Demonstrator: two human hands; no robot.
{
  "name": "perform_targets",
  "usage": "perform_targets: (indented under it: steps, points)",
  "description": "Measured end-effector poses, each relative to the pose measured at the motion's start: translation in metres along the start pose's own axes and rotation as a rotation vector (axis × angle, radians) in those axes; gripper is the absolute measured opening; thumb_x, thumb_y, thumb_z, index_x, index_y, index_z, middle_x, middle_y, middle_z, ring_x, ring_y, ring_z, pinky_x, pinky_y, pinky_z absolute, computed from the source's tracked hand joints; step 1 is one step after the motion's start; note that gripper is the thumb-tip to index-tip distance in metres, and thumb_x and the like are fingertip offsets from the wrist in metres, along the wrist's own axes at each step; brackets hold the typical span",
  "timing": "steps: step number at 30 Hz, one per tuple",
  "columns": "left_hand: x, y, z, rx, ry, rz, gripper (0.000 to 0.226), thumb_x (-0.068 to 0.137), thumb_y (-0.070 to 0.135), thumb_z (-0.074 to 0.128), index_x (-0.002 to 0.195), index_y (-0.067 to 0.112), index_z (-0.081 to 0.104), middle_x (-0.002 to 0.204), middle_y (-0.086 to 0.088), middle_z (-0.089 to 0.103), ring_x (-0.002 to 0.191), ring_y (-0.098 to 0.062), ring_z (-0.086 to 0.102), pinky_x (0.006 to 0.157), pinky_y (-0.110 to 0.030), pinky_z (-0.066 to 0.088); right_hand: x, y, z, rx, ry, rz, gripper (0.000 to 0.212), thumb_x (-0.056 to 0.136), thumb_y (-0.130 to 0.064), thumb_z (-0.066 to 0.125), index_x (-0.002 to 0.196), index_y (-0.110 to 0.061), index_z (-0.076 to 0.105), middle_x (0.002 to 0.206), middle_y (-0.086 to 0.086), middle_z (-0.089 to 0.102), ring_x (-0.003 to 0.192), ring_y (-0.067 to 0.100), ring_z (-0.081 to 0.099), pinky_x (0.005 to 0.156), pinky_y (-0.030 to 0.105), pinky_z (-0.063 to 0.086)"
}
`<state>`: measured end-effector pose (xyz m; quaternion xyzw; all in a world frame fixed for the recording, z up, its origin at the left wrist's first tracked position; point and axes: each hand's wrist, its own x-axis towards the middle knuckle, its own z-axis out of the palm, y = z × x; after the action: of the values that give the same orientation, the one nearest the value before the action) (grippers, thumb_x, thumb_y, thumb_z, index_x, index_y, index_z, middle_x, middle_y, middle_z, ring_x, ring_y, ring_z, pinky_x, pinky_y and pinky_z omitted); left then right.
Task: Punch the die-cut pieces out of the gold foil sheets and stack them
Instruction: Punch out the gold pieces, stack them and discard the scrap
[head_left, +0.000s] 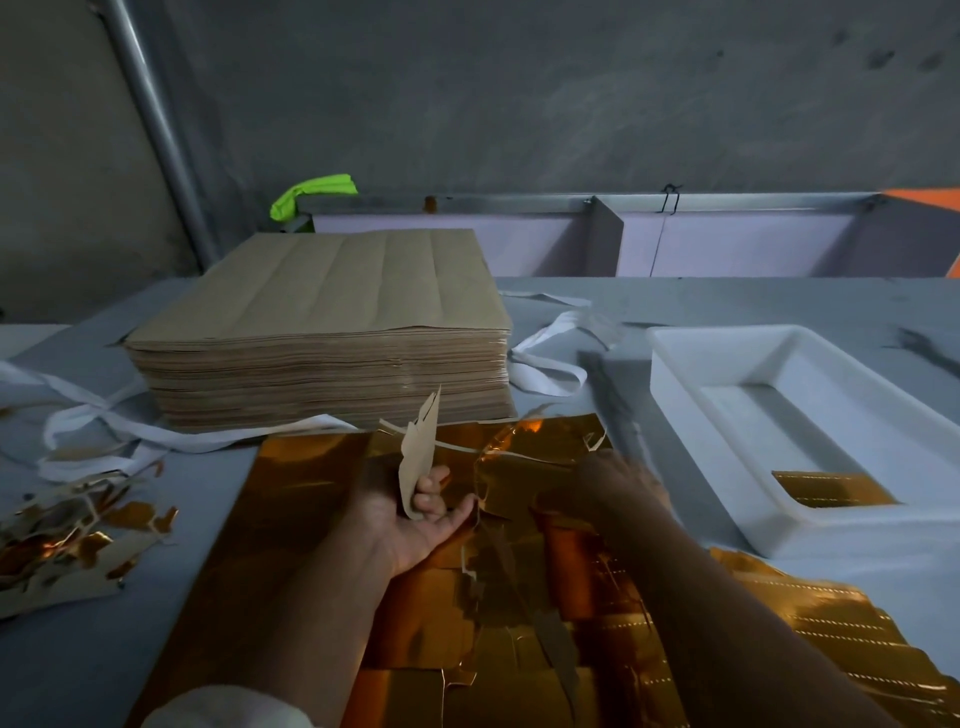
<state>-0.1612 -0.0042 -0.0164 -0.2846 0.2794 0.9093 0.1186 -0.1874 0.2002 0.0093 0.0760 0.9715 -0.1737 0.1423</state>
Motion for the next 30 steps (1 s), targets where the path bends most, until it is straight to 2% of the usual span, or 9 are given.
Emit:
perform_targets:
  steps: [7,11,18,19,21,23,25,27,30]
  points:
    - [-0.001,-0.001,0.001,0.014,-0.003,0.005,0.051,0.093,0.037,0.049,0.113,-0.009,0.053,0.057,-0.003,0.046,0.047,-0.011,0.038,0.074,-0.047,0.049,0.003,-0.003,0.002,0.046,-0.036,0.084,0.076,0.079,-0.054,0.075,0.140,-0.016,0.049,0.140,0.010,0.050,0.130,0.030,0.045,0.105,0.045,0.043]
    - [-0.001,-0.001,0.000,0.011,-0.001,0.010,0.050,0.093,0.036,0.050,0.113,-0.009,0.053,0.058,-0.003,0.046,0.048,-0.011,0.038,0.077,-0.048,0.050,0.005,-0.002,0.006,0.071,-0.022,0.087,0.067,0.082,-0.050,0.073,0.135,-0.015,0.053,0.136,0.010,0.053,0.127,0.030,0.048,0.104,0.047,0.044]
    - [0.001,-0.002,-0.001,0.022,0.006,0.011,0.050,0.095,0.038,0.049,0.112,-0.009,0.055,0.058,-0.004,0.048,0.049,-0.011,0.040,0.075,-0.050,0.049,0.019,0.002,0.005,0.326,-0.135,0.065,0.038,0.078,-0.028,0.077,0.110,-0.013,0.065,0.116,0.014,0.065,0.105,0.030,0.060,0.097,0.046,0.048]
    - [0.001,-0.001,-0.001,0.026,0.008,0.011,0.051,0.095,0.039,0.048,0.112,-0.008,0.055,0.058,-0.004,0.048,0.049,-0.012,0.040,0.076,-0.051,0.049,0.021,0.004,0.005,0.381,-0.132,0.074,0.030,0.079,-0.025,0.076,0.104,-0.012,0.065,0.111,0.015,0.066,0.097,0.029,0.060,0.090,0.043,0.050]
    - [0.002,-0.001,-0.001,0.031,0.017,0.011,0.050,0.095,0.038,0.048,0.112,-0.008,0.055,0.058,-0.004,0.048,0.049,-0.012,0.041,0.078,-0.051,0.048,0.023,0.009,0.005,0.456,-0.108,0.101,0.015,0.083,-0.019,0.074,0.088,-0.011,0.063,0.094,0.013,0.066,0.088,0.027,0.063,0.093,0.044,0.054]
    - [0.002,-0.001,0.000,0.037,0.033,0.013,0.049,0.095,0.038,0.049,0.111,-0.008,0.056,0.058,-0.004,0.049,0.049,-0.012,0.041,0.081,-0.051,0.048,0.026,0.013,0.003,0.472,-0.059,0.128,0.016,0.086,-0.014,0.071,0.078,-0.011,0.057,0.083,0.009,0.062,0.084,0.023,0.063,0.092,0.043,0.056]
    - [0.003,-0.001,0.000,0.037,0.041,0.017,0.051,0.095,0.040,0.050,0.110,-0.008,0.057,0.058,-0.004,0.050,0.049,-0.012,0.040,0.080,-0.052,0.048,0.024,0.015,0.000,0.576,-0.012,0.157,0.017,0.085,-0.012,0.072,0.076,-0.012,0.057,0.080,0.007,0.061,0.077,0.021,0.062,0.079,0.039,0.058]
    - [0.003,-0.002,0.001,0.033,0.048,0.018,0.053,0.094,0.042,0.052,0.110,-0.008,0.057,0.058,-0.004,0.050,0.049,-0.011,0.040,0.075,-0.052,0.050,0.018,0.019,-0.003,0.718,0.021,0.197,0.015,0.083,-0.013,0.070,0.076,-0.011,0.057,0.075,0.007,0.059,0.066,0.019,0.059,0.055,0.031,0.050]
    - [0.003,-0.002,0.003,0.031,0.042,0.015,0.054,0.093,0.042,0.054,0.111,-0.009,0.057,0.056,-0.003,0.048,0.045,-0.011,0.040,0.077,-0.053,0.052,0.008,0.024,-0.008,1.012,-0.075,0.239,0.010,0.091,-0.013,0.063,0.089,-0.007,0.055,0.078,0.012,0.060,0.053,0.020,0.061,0.043,0.026,0.046]
